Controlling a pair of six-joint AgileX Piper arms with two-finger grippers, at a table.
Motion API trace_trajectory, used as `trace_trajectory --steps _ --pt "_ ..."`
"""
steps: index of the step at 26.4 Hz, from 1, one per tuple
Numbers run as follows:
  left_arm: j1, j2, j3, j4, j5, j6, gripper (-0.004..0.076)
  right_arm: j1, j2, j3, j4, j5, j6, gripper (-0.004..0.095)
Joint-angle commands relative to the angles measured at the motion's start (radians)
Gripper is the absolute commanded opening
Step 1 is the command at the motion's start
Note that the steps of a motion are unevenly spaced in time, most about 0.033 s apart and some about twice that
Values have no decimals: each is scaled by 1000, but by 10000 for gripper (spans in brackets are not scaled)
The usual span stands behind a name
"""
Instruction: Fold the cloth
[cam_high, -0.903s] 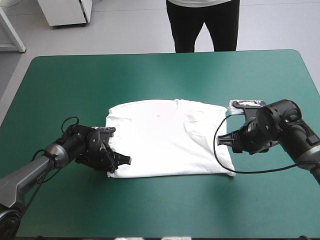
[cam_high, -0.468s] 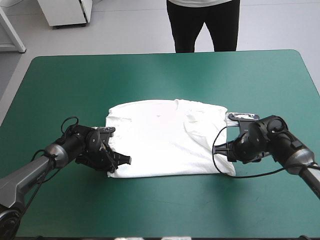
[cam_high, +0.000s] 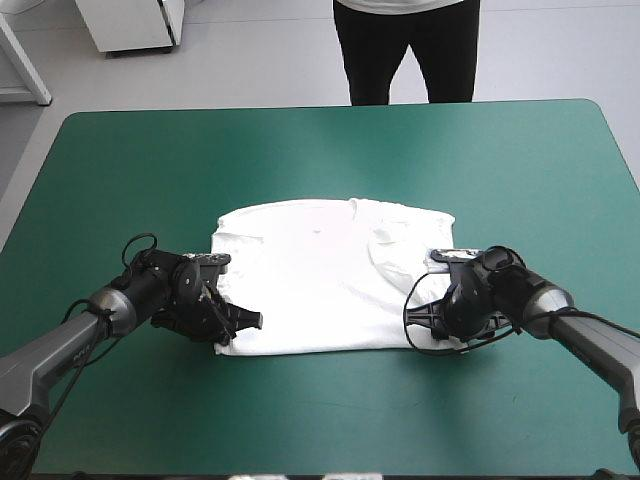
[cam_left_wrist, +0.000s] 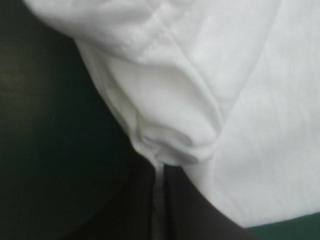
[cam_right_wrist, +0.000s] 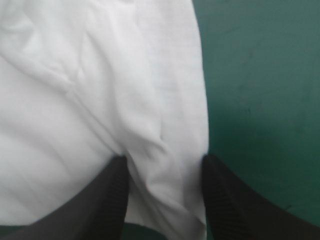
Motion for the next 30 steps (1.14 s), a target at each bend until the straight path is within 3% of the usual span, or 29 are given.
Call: trace_trajectory --steps 1,4,7,8,24,30 --pt "-6 64 61 34 -62 -12 -10 7 9 9 -8 -30 45 425" --pt "-6 64 61 36 -62 -9 -10 7 21 47 2 -34 74 301" --pt "-6 64 59 36 -62 -7 -10 7 21 60 2 -25 81 22" --pt "-4 64 57 36 -62 -3 -10 7 21 60 2 -22 81 -16" --pt "-4 -65 -245 141 140 26 -10 7 -80 -209 -16 126 -1 -17" --pt "-2 -30 -493 237 123 46 -10 2 -46 -423 -162 120 -1 -17"
